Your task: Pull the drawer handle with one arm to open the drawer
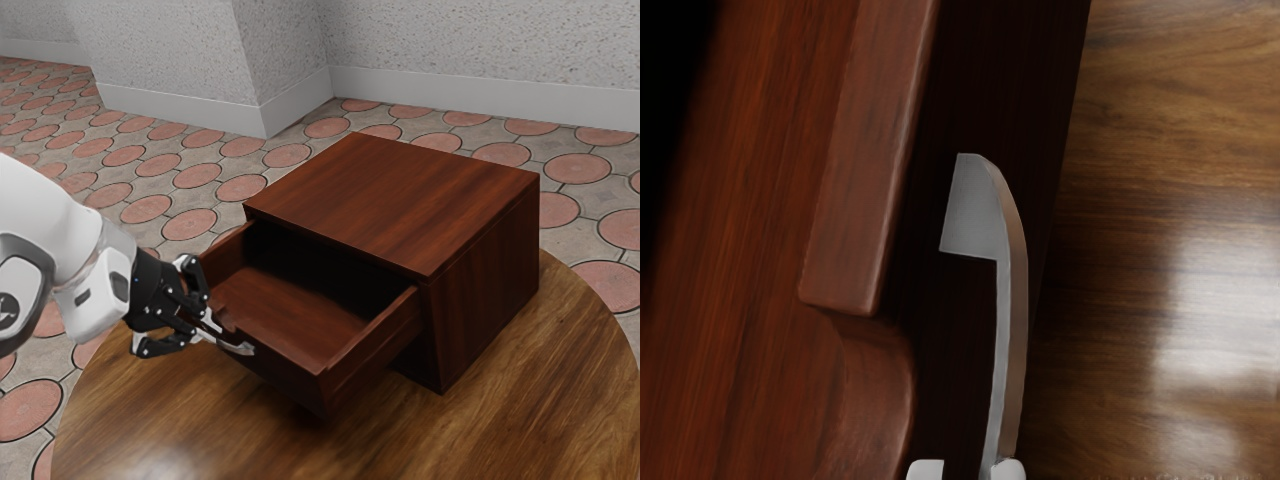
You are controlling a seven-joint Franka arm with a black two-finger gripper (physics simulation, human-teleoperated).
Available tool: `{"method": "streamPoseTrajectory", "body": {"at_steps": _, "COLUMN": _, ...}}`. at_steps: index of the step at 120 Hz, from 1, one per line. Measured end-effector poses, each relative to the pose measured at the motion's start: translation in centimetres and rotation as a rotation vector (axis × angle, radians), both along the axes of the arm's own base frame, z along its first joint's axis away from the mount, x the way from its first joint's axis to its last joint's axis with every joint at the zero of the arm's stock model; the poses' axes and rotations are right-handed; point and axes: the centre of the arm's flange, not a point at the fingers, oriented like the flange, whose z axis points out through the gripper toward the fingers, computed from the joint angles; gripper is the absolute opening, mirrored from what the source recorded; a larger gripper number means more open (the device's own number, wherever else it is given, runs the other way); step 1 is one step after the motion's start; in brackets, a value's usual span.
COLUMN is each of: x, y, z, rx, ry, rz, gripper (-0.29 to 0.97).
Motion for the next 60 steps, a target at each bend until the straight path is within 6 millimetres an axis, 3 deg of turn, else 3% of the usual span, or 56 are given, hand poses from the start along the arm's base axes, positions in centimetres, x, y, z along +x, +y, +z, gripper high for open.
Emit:
{"method": "streamPoseTrajectory", "body": {"at_steps": 23, "x": -1.0, "y": 0.1, "z": 0.0, "rx": -0.002, "ry": -0.001, "rz": 0.001, "gripper": -0.08}}
{"method": "streamPoseTrajectory", "body": {"at_steps": 37, "x": -2.9, "y": 0.8, "z": 1.5, "rx": -0.005, "ry": -0.026, "rz": 0.017, "gripper": -0.05}}
{"method": "streamPoseTrajectory", "body": {"at_steps": 47, "x": -7.1, "y": 0.8, "z": 6.3, "rx": 0.016, "ry": -0.118, "rz": 0.030, "gripper": 0.01}}
{"method": "streamPoseTrajectory", "body": {"at_steps": 60, "x": -10.4, "y": 0.9, "z": 16.2, "rx": 0.052, "ry": -0.195, "rz": 0.039, "gripper": 0.26}}
